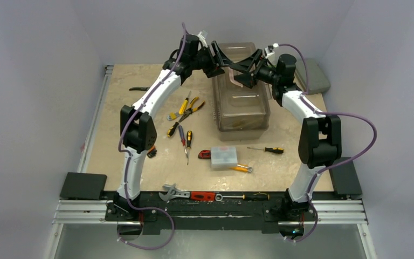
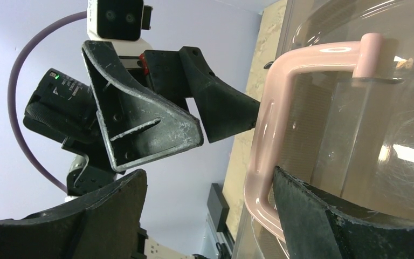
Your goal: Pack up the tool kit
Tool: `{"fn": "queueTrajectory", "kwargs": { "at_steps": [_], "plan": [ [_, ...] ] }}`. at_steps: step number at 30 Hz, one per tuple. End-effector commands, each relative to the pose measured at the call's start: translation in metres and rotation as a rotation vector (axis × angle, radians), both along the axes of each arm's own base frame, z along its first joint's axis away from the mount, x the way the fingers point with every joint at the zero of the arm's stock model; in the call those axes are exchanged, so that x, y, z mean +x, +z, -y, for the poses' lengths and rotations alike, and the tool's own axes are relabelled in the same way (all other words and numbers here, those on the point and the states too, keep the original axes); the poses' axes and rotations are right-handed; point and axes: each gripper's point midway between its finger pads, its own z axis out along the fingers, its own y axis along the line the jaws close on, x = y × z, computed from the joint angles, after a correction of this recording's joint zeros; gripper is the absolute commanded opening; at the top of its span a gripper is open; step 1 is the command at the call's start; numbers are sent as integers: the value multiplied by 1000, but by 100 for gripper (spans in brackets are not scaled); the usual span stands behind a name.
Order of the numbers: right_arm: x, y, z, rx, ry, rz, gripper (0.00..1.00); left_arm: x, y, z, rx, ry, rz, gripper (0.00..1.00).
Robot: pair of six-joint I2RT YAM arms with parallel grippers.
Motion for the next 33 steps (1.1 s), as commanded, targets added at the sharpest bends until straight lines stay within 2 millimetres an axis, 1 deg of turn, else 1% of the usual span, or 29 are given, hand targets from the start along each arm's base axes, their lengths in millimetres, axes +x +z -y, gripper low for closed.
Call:
{"fn": "queueTrajectory", "kwargs": {
  "at_steps": [1, 5, 7, 10, 11, 13, 14, 16, 19, 20, 23, 26, 28, 30, 32, 33],
  "plan": [
    [-18, 15, -15, 33, 100, 43, 84, 3, -9, 10, 18, 22, -49, 62],
    [-18, 18, -14, 36, 97, 50, 84, 5, -19, 20, 10, 24, -65, 54],
    [-19, 19, -13, 37, 97, 52, 84, 5, -23, 25, 5, 21, -72, 47],
    [-20, 24, -11, 39, 94, 60, 84, 7, -30, 29, -5, 17, -82, 30],
    [-20, 25, -10, 38, 92, 60, 85, 8, -31, 31, -11, 16, -83, 20],
    [-22, 30, -1, 17, 71, 69, 88, 9, -32, 32, -25, 10, -81, 2],
    [-22, 32, 6, -8, 50, 67, 90, 9, -30, 33, -31, 9, -74, 0],
    [-22, 38, 25, -72, -7, 78, 93, 11, -23, 34, -56, 8, -54, 0],
    [-25, 51, 58, -145, -88, 102, 94, 11, -4, 38, -118, 4, -18, 0],
    [-26, 56, 72, -166, -123, 116, 94, 11, 4, 39, -140, 1, -11, 0],
    [-31, 55, 108, -248, -222, 107, 95, 8, 30, 40, -213, 0, 16, 0],
    [-36, 42, 135, -344, -306, 84, 95, 6, 55, 32, -282, 10, 35, 0],
    [-37, 32, 148, -377, -339, 66, 95, 4, 79, 24, -340, 5, 74, 0],
    [-38, 22, 153, -382, -343, 51, 95, 0, 97, 16, -378, -1, 85, 0],
    [-37, 15, 156, -375, -339, 44, 95, -4, 107, 10, -412, -19, 79, 0],
    [-37, 13, 157, -371, -338, 45, 95, -5, 108, 7, -430, -30, 71, 0]
  ]
}}
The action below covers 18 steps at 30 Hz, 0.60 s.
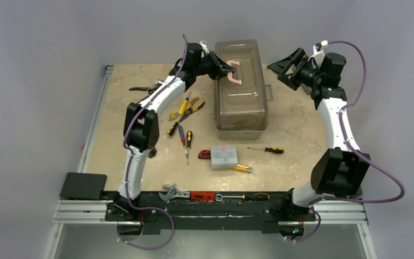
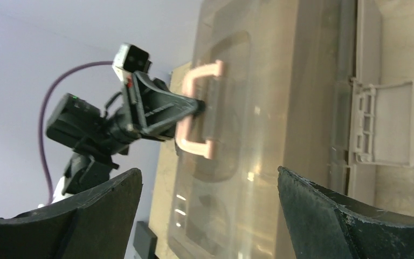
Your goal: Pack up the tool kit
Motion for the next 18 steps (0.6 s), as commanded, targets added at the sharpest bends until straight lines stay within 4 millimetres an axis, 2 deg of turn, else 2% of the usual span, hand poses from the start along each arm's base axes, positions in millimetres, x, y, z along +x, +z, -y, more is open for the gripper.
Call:
{"fn": "queueTrajectory", "kwargs": {
  "at_steps": [1, 6, 9, 13, 18],
  "plan": [
    [-3, -32, 7, -34, 0, -54, 95, -15, 128, -21, -253, -36, 238, 0],
    [0, -50, 11, -24, -1, -76, 90, -19, 127, -35, -321, -77, 213, 0],
    [0, -58, 10, -5, 19, -75, 90, -18, 124, -47, -366, -86, 195, 0],
    [-7, -51, -9, 151, 158, -31, 98, -14, 119, -63, -419, -104, 183, 0],
    [-9, -51, -14, 211, 189, -39, 99, -10, 112, -73, -453, -113, 164, 0]
  ]
}}
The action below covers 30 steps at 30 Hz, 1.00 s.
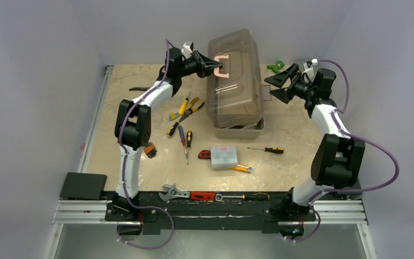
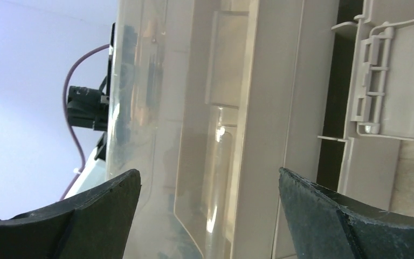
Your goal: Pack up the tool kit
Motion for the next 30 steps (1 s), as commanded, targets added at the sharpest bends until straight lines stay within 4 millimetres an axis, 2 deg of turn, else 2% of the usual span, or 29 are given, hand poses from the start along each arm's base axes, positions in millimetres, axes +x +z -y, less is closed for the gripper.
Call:
{"fn": "queueTrajectory", "kwargs": {
  "at_steps": [1, 11, 19, 26, 30],
  "plan": [
    [-5, 27, -12, 81, 94, 97, 99, -17, 90, -23, -161, -16, 197, 0],
    [-14, 45, -36, 138, 187, 117, 98, -17, 84, -27, -195, -29, 186, 0],
    [-12, 44, -50, 136, 218, 100, 96, -19, 86, -34, -202, -29, 193, 0],
    [-21, 82, -64, 201, 272, 174, 90, -20, 80, -35, -159, -42, 197, 1],
    [-21, 89, -79, 206, 302, 187, 89, -21, 71, -37, -65, -30, 206, 13]
  ]
}}
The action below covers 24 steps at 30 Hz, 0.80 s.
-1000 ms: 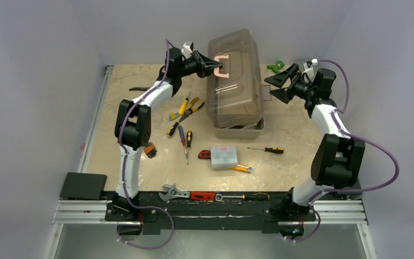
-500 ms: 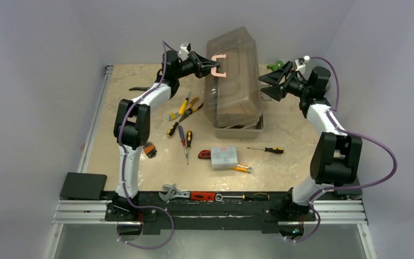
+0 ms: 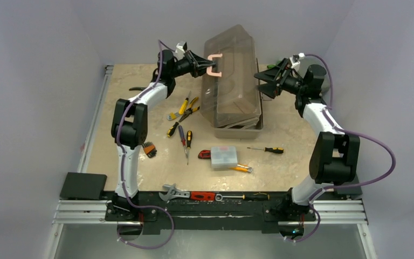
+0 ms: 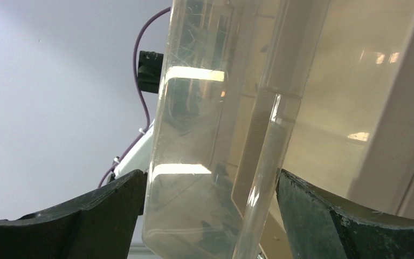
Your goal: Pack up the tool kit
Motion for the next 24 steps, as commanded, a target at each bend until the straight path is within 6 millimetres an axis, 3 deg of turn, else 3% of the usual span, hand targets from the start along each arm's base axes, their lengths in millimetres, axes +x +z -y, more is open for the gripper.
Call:
{"fn": "queueTrajectory", "kwargs": {
  "at_steps": [1, 7, 17, 19, 24],
  "plan": [
    [-6, 50, -22, 21, 75, 162, 89, -22, 64, -10, 45, 1, 188, 14],
    [-6, 57, -35, 57, 100, 180, 88, -24, 52, -22, 172, 35, 196, 24],
    [-6, 78, -60, 63, 147, 211, 87, -27, 31, -32, 278, 30, 183, 30],
    [-5, 81, -63, 61, 151, 217, 87, -26, 25, -35, 312, 31, 183, 27],
    [0, 78, -65, -2, 131, 202, 87, -22, 9, -52, 353, 65, 158, 0]
  ]
}}
